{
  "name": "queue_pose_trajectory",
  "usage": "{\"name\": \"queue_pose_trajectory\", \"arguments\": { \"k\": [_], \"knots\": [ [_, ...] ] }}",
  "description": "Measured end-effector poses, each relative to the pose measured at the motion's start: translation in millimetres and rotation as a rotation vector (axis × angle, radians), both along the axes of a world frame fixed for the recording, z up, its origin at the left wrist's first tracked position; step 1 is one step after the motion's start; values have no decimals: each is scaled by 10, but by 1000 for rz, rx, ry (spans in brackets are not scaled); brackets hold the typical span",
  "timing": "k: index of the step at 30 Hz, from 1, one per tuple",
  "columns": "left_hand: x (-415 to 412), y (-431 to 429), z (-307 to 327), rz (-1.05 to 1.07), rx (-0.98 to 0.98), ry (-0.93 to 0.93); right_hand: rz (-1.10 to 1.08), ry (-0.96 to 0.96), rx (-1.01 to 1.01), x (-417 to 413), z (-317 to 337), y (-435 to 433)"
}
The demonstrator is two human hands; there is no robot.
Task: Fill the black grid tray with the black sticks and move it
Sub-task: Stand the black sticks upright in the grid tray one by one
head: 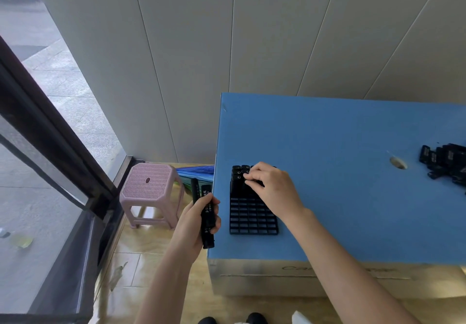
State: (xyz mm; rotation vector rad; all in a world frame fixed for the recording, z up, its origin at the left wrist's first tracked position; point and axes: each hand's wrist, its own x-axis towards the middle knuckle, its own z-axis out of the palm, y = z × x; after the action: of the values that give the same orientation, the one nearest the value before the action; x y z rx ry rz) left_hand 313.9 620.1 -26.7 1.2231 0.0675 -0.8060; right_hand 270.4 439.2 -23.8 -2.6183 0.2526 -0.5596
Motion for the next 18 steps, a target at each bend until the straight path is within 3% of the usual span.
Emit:
{"name": "queue_pose_trajectory", "arguments": {
  "k": [6, 8, 11, 15, 18],
  "knots": [
    [-3, -20, 32, 47, 1, -13, -50, -41, -86, -39, -48, 78],
    [-3, -37, 37, 82, -12, -11, -79, -77, -21, -94, -27, 164],
    [-8, -83, 48, 150, -78, -4, -112, -53, 345, -245, 27, 394],
    [-43, -151, 81, 188, -149, 21, -58, 319, 920, -364, 65, 684],
    [-69, -209, 116, 190, -131, 19, -59, 334, 1179, -369, 53, 768]
  ]
}}
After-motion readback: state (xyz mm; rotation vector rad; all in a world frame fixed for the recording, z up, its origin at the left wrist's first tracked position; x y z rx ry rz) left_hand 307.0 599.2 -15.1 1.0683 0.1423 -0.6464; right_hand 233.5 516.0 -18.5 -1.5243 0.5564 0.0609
